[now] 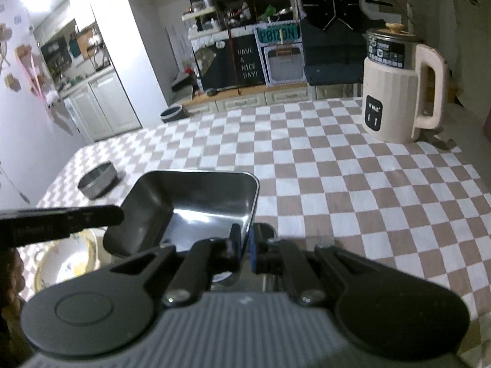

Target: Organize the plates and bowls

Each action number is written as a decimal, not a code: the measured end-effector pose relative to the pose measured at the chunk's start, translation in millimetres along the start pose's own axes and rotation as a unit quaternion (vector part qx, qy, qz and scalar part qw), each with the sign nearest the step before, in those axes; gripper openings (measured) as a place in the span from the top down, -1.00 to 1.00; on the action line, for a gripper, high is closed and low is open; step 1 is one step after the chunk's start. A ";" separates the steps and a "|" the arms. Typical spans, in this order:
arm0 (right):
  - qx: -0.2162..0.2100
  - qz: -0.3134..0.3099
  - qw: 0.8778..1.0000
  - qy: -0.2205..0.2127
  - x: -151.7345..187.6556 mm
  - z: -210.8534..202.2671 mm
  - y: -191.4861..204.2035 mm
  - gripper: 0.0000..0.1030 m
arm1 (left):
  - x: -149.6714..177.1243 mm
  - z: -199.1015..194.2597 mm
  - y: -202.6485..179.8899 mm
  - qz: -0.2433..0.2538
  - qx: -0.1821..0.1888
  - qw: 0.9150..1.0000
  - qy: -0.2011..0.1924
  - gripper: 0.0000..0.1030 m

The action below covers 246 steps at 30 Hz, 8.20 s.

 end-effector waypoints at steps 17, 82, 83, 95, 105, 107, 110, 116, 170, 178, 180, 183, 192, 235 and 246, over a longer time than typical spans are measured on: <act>0.011 -0.008 0.999 0.032 11.8 11.9 -5.2 0.85 | 28.1 35.9 -2.0 0.023 -0.030 0.997 0.065 0.91; 0.032 0.024 0.992 0.120 35.4 63.3 -35.0 0.67 | 49.6 70.5 8.3 0.029 -0.063 0.988 0.136 0.67; 0.032 0.029 0.992 0.118 34.3 63.4 -37.0 0.68 | 49.6 69.9 6.5 0.030 -0.060 0.989 0.134 0.67; 0.039 0.040 0.992 0.114 35.9 58.9 -42.0 0.80 | 41.2 78.5 -2.0 0.019 -0.036 0.993 0.114 0.67; 0.039 0.046 0.992 0.108 37.9 54.4 -46.0 0.89 | 32.2 91.6 -8.5 0.026 -0.033 0.994 0.096 0.67; 0.039 0.046 0.992 0.107 37.8 54.1 -45.5 0.89 | 32.5 92.3 -8.6 0.027 -0.034 0.994 0.098 0.67; 0.038 0.049 0.992 0.107 37.6 54.2 -46.0 0.89 | 32.5 90.5 -8.3 0.028 -0.033 0.994 0.099 0.65; 0.045 0.055 0.993 0.097 37.0 47.9 -44.0 0.83 | 34.0 83.3 -6.8 0.029 -0.036 0.993 0.108 0.50; -0.123 -0.089 0.984 0.098 -108.3 332.2 242.4 0.12 | -33.4 66.4 358.3 -0.362 -0.165 0.916 0.044 0.05; -0.118 -0.100 0.981 0.117 -96.4 360.0 249.4 0.72 | -33.7 86.7 360.3 -0.346 -0.179 0.919 0.056 0.65; -0.114 -0.115 0.980 0.116 -95.4 359.4 251.9 0.77 | -33.7 85.1 361.1 -0.343 -0.183 0.920 0.054 0.68; -0.125 -0.111 0.981 0.102 -98.5 347.0 254.3 0.82 | -33.5 80.7 359.7 -0.346 -0.178 0.919 0.053 0.76; -0.121 -0.115 0.985 0.045 -112.8 264.8 244.8 0.86 | -55.2 35.8 314.0 -0.296 -0.134 0.946 0.019 0.79; 0.008 0.021 0.999 -0.033 -5.0 -2.2 11.4 0.83 | 23.6 26.8 -0.7 -0.065 0.055 0.992 0.089 0.77; 0.031 0.033 0.999 0.022 8.8 21.4 -3.8 0.83 | 43.8 44.6 -12.4 -0.034 0.045 0.990 0.128 0.71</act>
Point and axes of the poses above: each gripper's, at about its wrist camera, not at the fingertips, and z roughly the way its jaws point, y to its left, x to its underside, the point moved 7 cm from there along z, roughly the way its jaws point, and after that the axes turned 11 degrees about -x, right-handed, at the moved point
